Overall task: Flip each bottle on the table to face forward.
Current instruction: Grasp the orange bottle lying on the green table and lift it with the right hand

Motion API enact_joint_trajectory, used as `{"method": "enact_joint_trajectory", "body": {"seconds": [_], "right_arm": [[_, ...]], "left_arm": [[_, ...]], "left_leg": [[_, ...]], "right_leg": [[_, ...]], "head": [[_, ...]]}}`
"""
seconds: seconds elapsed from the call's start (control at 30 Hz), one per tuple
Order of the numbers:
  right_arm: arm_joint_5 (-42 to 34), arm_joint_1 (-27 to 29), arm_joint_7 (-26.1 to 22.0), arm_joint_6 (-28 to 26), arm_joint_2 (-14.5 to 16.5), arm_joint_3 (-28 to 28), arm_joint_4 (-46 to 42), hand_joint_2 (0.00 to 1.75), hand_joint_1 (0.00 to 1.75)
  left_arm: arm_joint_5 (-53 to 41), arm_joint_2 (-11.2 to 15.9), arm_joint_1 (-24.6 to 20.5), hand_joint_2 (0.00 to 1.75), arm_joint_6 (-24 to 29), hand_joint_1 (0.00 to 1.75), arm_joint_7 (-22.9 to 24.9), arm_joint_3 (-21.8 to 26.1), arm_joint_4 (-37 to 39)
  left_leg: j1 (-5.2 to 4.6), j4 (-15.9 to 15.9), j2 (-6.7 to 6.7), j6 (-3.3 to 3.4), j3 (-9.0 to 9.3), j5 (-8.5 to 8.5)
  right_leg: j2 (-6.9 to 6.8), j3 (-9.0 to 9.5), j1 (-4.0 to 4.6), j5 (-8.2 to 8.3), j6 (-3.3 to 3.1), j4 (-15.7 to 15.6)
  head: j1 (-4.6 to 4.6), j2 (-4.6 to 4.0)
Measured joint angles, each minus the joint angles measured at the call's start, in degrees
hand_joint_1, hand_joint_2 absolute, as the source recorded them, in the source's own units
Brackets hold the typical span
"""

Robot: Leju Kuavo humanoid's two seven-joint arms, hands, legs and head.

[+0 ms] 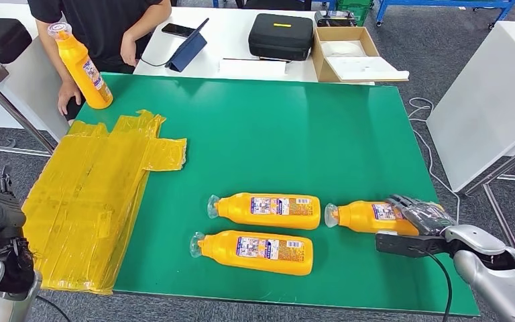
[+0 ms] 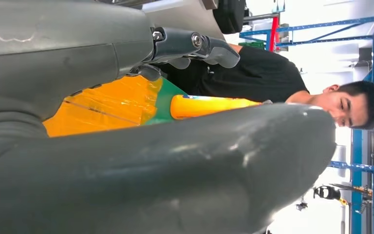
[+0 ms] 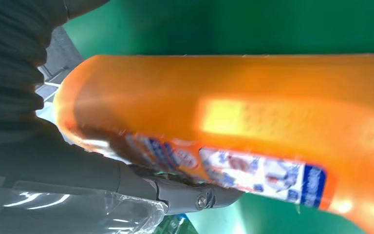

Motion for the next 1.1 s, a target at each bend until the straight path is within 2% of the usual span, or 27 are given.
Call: {"method": "enact_joint_trajectory", "body": {"seconds": [0.47, 0.77, 0.8, 0.9, 0.93, 1.1], "right_arm": [[5.4, 0.9, 2.2, -1.4, 6.1, -4.1, 2.1, 1.75, 0.0], [10.5, 1.8, 5.4, -1.4, 8.7, -7.4, 2.3, 1.75, 0.0], [11.3, 1.8, 5.9, -1.7, 9.1, -7.8, 2.4, 1.75, 0.35], [12.6, 1.9, 6.8, -2.2, 9.9, -8.9, 3.2, 1.75, 1.66], [12.9, 2.0, 7.0, -2.3, 10.1, -9.3, 3.6, 1.75, 1.75], [13.6, 3.7, 7.4, -2.3, 10.5, -11.6, 4.1, 1.75, 1.75]], "left_arm": [[-0.5, -1.2, 3.7, 0.0, -1.4, 0.0, 0.8, 3.7, -3.1], [-1.2, -2.0, 4.3, 0.0, -2.1, 0.0, 1.2, 4.5, -3.8], [-1.3, -2.0, 4.3, 0.0, -2.1, 0.0, 1.3, 4.6, -3.8], [-1.3, -2.1, 4.3, 0.0, -2.2, 0.0, 1.5, 4.6, -3.8], [-1.3, -2.1, 4.2, 0.0, -2.3, 0.0, 1.6, 4.6, -3.8], [-0.8, -2.0, 3.8, 0.0, -2.8, 0.0, 1.8, 4.6, -3.7]], "left_leg": [[0.05, 0.0, 0.13, 0.0, 0.11, 0.0], [0.06, 0.0, 0.33, -0.01, 0.26, 0.0], [0.06, 0.0, 0.34, -0.01, 0.28, 0.0], [0.06, 0.0, 0.39, 0.0, 0.35, 0.02], [0.06, 0.0, 0.39, 0.0, 0.36, 0.02], [0.05, 0.0, 0.37, 0.09, 0.37, 0.11]], "right_leg": [[0.03, 0.04, 0.01, 0.0, 0.0, 0.0], [0.28, 0.09, 0.01, 0.17, -0.11, 0.0], [0.31, 0.09, 0.01, 0.18, -0.11, 0.0], [0.39, 0.1, 0.01, 0.22, -0.07, 0.0], [0.41, 0.1, 0.01, 0.24, -0.06, 0.0], [0.4, 0.02, 0.0, 0.3, 0.02, 0.0]], "head": [[0.01, 0.0], [0.02, 0.0], [0.02, 0.0], [0.02, 0.0], [0.03, 0.0], [0.0, 0.0]]}}
